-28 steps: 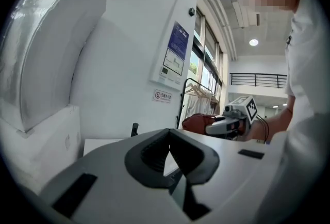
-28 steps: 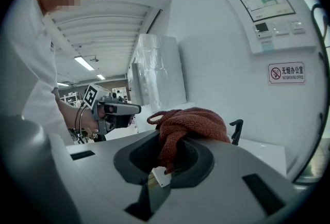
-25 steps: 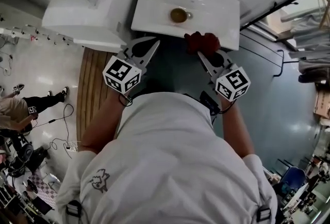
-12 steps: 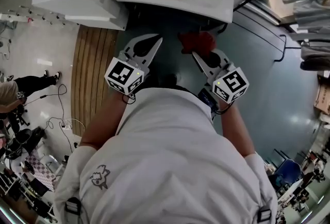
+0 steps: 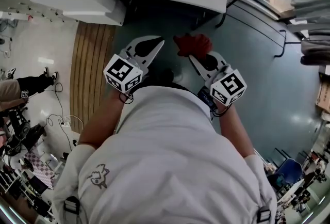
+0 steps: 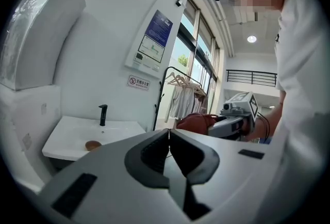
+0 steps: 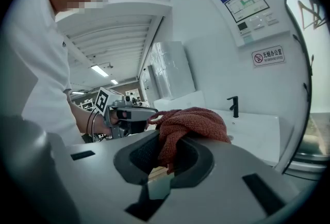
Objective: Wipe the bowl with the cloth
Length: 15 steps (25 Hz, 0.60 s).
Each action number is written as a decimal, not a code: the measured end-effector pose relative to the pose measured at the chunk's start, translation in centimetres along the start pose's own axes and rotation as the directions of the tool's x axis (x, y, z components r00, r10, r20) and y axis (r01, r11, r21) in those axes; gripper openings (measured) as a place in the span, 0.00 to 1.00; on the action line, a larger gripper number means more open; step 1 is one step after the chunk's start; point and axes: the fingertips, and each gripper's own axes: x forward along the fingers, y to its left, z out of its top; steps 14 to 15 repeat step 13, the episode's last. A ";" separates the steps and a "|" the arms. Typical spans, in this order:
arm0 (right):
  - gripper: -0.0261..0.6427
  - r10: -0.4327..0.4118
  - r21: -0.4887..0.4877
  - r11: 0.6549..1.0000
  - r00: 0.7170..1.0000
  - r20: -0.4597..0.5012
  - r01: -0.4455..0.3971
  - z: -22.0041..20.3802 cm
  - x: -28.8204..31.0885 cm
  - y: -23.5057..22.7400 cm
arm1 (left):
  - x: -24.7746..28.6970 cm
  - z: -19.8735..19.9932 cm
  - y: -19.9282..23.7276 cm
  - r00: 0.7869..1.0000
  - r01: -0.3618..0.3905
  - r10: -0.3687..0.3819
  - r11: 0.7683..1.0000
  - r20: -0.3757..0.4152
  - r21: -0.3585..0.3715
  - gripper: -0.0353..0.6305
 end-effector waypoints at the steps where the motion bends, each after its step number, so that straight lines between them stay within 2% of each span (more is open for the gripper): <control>1: 0.11 -0.002 -0.001 1.000 1.000 0.004 0.002 0.0 -0.3 0.1 | 0.0 -0.1 -0.2 1.000 -0.003 0.003 1.000 -0.001 0.001 0.07; 15: 0.11 -0.010 -0.005 1.000 1.000 0.025 0.010 0.0 -1.9 0.5 | -0.1 0.1 -1.6 1.000 0.011 -0.011 1.000 -0.012 0.011 0.07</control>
